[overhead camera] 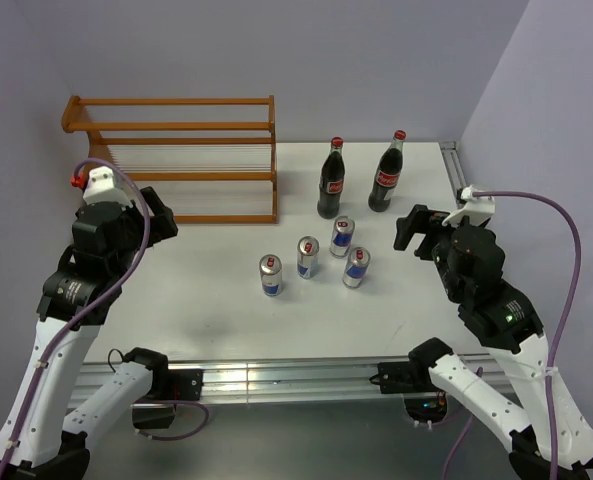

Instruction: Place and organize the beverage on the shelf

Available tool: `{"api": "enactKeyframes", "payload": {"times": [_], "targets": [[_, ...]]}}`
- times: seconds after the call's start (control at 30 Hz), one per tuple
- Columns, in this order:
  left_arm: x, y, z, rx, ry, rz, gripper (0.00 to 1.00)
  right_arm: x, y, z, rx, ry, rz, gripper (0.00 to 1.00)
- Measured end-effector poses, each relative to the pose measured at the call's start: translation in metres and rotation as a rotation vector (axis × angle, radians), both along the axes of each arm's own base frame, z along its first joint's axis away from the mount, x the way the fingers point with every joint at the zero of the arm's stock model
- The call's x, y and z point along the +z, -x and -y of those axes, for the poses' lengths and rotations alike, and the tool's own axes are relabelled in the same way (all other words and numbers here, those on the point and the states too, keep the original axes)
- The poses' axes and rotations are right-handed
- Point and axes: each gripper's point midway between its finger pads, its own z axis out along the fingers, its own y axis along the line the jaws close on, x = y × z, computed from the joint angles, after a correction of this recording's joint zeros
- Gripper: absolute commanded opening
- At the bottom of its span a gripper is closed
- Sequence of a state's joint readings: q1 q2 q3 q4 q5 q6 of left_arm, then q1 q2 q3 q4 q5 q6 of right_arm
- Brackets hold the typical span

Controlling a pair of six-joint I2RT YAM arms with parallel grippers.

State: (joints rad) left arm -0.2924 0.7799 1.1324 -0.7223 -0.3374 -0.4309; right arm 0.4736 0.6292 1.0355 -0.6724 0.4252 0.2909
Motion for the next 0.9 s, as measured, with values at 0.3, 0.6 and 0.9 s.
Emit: {"api": "enactKeyframes", "payload": {"times": [0.3, 0.6, 0.9], "targets": [[0.001, -0.002, 0.002, -0.007, 0.006, 0.006, 1.0, -0.008, -0.009, -0.004, 0.006, 0.005, 0.02, 1.0], [0.002, -0.004, 0.008, -0.034, 0.018, 0.01, 1.0, -0.021, -0.072, -0.052, 0.126, 0.064, 0.016, 0.98], [0.01, 0.0, 0.015, -0.076, 0.043, 0.046, 0.99, -0.062, -0.156, -0.094, 0.254, 0.122, -0.015, 0.92]]}}
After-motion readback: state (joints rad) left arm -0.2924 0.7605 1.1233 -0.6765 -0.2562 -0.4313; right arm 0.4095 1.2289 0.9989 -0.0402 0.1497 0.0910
